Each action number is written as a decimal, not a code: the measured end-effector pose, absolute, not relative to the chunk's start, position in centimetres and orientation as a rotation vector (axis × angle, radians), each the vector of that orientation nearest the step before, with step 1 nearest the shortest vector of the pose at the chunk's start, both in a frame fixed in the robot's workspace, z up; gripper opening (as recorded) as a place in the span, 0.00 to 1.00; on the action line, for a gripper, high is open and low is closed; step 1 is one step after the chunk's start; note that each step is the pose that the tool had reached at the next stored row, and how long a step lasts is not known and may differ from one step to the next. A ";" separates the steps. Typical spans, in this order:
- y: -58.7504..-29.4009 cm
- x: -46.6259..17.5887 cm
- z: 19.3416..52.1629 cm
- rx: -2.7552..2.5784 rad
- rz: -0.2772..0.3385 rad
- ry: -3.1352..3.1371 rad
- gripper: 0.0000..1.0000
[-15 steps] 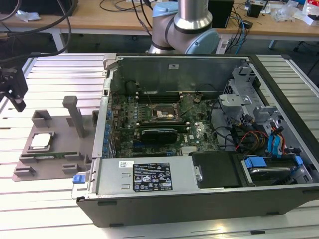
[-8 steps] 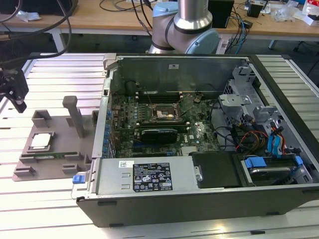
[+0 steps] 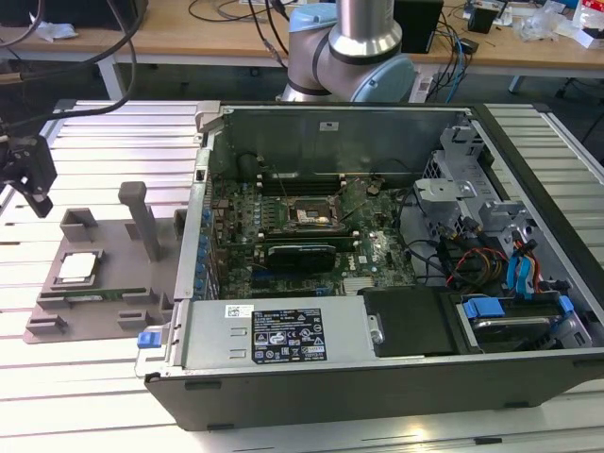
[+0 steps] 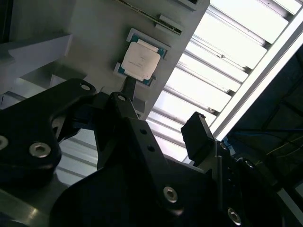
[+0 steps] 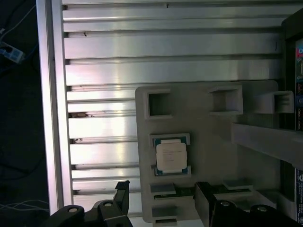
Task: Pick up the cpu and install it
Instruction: 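Pick up the cpu and move it towards the insertion slot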
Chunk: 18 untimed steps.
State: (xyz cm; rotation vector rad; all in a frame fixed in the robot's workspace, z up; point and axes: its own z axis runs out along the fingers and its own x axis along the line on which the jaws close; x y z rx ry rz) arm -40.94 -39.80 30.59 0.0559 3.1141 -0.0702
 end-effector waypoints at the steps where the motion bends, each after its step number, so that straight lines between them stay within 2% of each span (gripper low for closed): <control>1: -39.8 -40.9 30.5 0.056 -0.070 3.114 0.66; 18: -39.8 -40.9 29.3 0.056 -0.070 3.114 0.66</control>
